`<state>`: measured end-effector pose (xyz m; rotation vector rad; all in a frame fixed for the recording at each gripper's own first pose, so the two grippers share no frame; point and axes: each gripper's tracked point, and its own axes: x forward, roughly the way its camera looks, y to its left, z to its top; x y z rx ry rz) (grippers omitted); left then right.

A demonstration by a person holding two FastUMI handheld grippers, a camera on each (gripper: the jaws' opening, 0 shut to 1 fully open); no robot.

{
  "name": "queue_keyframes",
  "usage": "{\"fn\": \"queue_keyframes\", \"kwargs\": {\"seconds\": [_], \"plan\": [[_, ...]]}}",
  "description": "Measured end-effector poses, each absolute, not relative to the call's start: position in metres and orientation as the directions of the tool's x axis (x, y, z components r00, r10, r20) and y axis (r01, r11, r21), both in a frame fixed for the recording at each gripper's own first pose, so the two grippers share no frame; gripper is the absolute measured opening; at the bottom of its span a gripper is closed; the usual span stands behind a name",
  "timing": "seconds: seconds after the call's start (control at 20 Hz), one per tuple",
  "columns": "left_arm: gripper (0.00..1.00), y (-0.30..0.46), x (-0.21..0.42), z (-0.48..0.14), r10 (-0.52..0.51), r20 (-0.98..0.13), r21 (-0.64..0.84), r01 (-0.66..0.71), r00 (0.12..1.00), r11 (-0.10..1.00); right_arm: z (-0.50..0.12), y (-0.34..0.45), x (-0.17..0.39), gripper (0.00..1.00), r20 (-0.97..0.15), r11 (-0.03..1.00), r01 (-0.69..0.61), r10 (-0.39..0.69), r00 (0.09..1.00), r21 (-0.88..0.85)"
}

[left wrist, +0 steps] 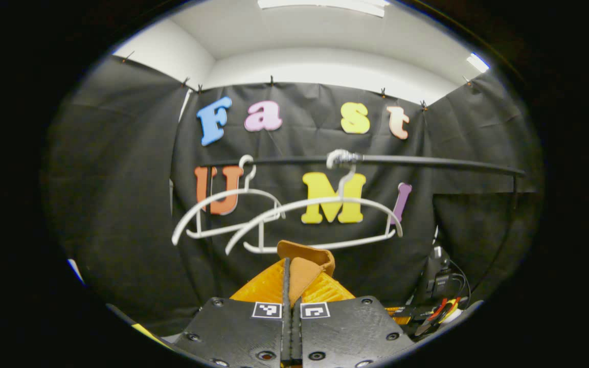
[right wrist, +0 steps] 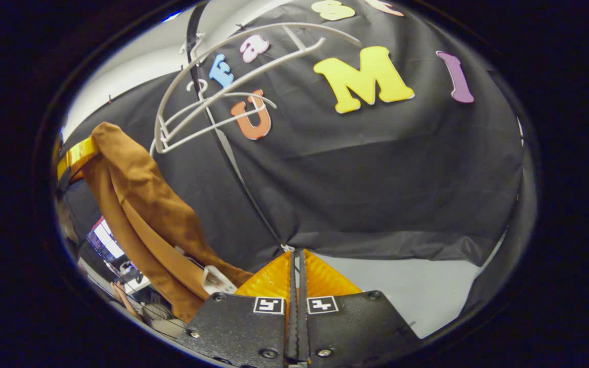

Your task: Grasp the clothes on the hanger with both hands and then place them into the laundry hamper below.

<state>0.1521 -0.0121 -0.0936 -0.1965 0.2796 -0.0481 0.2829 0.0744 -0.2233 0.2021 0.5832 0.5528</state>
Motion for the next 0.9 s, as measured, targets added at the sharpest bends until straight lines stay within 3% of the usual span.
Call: {"fn": "queue_keyframes", "kwargs": {"seconds": [0.05, 0.1, 0.45, 0.55, 0.65, 0.75, 0.9], "plan": [[0.05, -0.020, 0.147, -0.122, -0.091, -0.318, -0.217, 0.021, 0.944, 0.976, -0.234, 0.072, 0.278, 0.03, -0.493, 0.844, -0.423, 0.535, 0.686, 0.329], [0.00, -0.028, 0.139, -0.151, -0.109, -0.365, -0.224, 0.027, 0.924, 0.974, -0.246, 0.069, 0.274, 0.04, -0.519, 0.854, -0.401, 0.520, 0.678, 0.333], [0.00, -0.070, 0.097, -0.322, -0.235, -0.634, -0.303, 0.044, 0.737, 0.952, -0.331, 0.070, 0.239, 0.04, -0.707, 0.920, -0.289, 0.390, 0.590, 0.266], [0.05, -0.080, 0.094, -0.353, -0.259, -0.700, -0.306, 0.048, 0.665, 0.951, -0.346, 0.071, 0.229, 0.04, -0.740, 0.933, -0.254, 0.357, 0.570, 0.255], [0.00, -0.091, 0.087, -0.381, -0.270, -0.758, -0.286, 0.069, 0.594, 0.956, -0.362, 0.072, 0.221, 0.05, -0.777, 0.947, -0.224, 0.319, 0.543, 0.232], [0.00, -0.098, 0.079, -0.402, -0.264, -0.822, -0.263, 0.075, 0.505, 0.962, -0.378, 0.072, 0.205, 0.10, -0.815, 0.957, -0.195, 0.287, 0.503, 0.216], [0.02, -0.098, 0.070, -0.413, -0.251, -0.865, -0.233, 0.095, 0.435, 0.968, -0.391, 0.076, 0.198, 0.35, -0.836, 0.963, -0.162, 0.267, 0.479, 0.215]]}}
